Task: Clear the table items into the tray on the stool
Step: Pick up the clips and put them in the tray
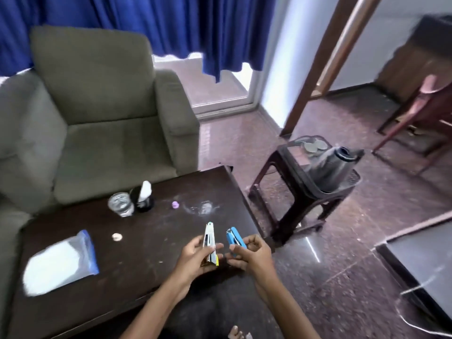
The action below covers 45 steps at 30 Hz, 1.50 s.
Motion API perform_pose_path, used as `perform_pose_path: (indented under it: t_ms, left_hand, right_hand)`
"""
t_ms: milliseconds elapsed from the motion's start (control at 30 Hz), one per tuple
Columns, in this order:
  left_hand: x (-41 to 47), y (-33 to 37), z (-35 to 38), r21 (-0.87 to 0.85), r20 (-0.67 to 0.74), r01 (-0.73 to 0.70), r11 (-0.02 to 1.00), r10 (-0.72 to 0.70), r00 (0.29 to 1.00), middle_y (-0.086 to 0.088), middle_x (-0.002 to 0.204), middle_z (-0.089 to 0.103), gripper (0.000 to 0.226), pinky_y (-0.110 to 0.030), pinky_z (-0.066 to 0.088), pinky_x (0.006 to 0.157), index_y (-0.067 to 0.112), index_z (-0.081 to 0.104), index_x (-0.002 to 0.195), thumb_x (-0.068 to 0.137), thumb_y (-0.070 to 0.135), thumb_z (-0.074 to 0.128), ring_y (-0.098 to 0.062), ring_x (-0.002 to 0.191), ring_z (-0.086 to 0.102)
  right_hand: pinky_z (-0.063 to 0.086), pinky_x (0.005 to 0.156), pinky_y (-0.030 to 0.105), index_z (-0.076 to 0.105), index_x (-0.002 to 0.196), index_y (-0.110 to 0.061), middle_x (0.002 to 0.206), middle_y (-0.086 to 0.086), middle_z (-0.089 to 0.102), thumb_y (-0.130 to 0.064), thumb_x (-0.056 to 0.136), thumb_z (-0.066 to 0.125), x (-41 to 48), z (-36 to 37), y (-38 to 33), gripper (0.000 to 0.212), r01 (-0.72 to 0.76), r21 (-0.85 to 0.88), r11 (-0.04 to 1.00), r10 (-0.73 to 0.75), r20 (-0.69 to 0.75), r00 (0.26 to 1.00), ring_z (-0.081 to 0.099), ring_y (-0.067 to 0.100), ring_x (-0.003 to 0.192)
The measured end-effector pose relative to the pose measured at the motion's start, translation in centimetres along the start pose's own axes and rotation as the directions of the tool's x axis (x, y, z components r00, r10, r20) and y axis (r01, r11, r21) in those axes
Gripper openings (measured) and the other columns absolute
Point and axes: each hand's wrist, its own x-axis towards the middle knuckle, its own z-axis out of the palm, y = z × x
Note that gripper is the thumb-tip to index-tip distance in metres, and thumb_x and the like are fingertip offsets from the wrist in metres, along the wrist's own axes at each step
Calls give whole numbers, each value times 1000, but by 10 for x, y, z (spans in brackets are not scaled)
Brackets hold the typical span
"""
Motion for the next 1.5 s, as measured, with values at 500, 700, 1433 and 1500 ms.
perform_pose_path:
  t_ms: [500, 700, 1433, 1500]
  left_hand:
    - [74, 19, 195, 85, 172, -18, 996, 3, 985, -8, 101, 73, 23, -36, 52, 77, 17, 54, 109, 90, 4, 51, -24, 85, 67]
    - [139, 33, 269, 79, 185, 24, 997, -38, 982, -4, 93, 75, 29, -28, 52, 60, 18, 51, 115, 89, 4, 54, -19, 73, 69]
    - [326, 159, 447, 2, -25, -24, 1000, 24, 999, -9, 101, 73, 33, -27, 50, 61, 11, 51, 120, 88, 6, 59, -14, 67, 69]
    - [339, 168, 461, -64, -77, -11, 998, 6, 997, -8, 98, 74, 34, -27, 51, 61, 10, 52, 119, 86, 3, 60, -16, 69, 67]
  right_hand:
    - [51, 45, 22, 52, 85, -4, 71, 12, 62, 15, 75, 62, 38, -187, -77, 24, 159, 184, 970, -119, -213, 970, 58, 14, 47]
    - [55, 53, 22, 58, 98, 2, 77, 16, 60, 21, 75, 56, 88, -263, -138, 30, 191, 212, 958, -133, -259, 957, 63, 17, 56]
    - [51, 44, 22, 57, 90, -6, 69, 9, 65, 16, 78, 56, 360, -403, -356, 25, 125, 46, 991, -121, -78, 990, 61, 14, 48]
    - [45, 42, 20, 58, 92, -6, 69, 8, 63, 13, 76, 58, 406, -412, -367, 24, 117, -215, 970, -133, -61, 989, 57, 13, 49]
